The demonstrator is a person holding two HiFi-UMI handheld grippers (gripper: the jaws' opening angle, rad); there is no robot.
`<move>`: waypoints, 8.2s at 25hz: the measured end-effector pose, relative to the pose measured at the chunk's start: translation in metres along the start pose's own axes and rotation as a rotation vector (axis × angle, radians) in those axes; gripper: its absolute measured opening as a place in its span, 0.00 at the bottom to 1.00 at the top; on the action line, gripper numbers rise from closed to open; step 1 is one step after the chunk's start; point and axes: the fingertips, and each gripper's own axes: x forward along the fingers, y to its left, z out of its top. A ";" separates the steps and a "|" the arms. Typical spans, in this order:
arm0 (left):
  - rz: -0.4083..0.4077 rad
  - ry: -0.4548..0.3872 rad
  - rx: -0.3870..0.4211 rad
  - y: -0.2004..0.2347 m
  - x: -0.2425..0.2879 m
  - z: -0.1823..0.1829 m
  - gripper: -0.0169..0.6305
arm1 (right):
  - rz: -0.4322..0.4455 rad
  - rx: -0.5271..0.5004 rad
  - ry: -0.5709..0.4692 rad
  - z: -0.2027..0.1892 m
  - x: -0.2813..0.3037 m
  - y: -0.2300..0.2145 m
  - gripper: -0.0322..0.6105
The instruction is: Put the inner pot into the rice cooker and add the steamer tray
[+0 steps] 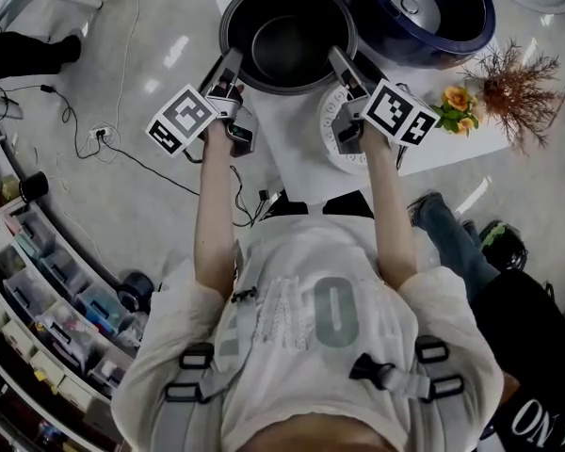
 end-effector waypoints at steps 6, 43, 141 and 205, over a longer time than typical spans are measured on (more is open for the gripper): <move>0.020 -0.004 0.062 -0.004 -0.001 0.001 0.22 | -0.028 -0.051 0.008 0.002 -0.002 0.001 0.35; -0.244 -0.269 0.450 -0.195 -0.044 0.114 0.16 | -0.004 -0.510 -0.248 0.157 -0.062 0.149 0.25; -0.040 0.177 1.011 -0.241 0.193 -0.045 0.22 | -0.606 -0.509 -0.179 0.220 -0.116 -0.079 0.37; 0.074 0.608 0.870 -0.035 -0.014 -0.218 0.35 | -0.534 -0.300 0.214 -0.072 -0.203 -0.130 0.41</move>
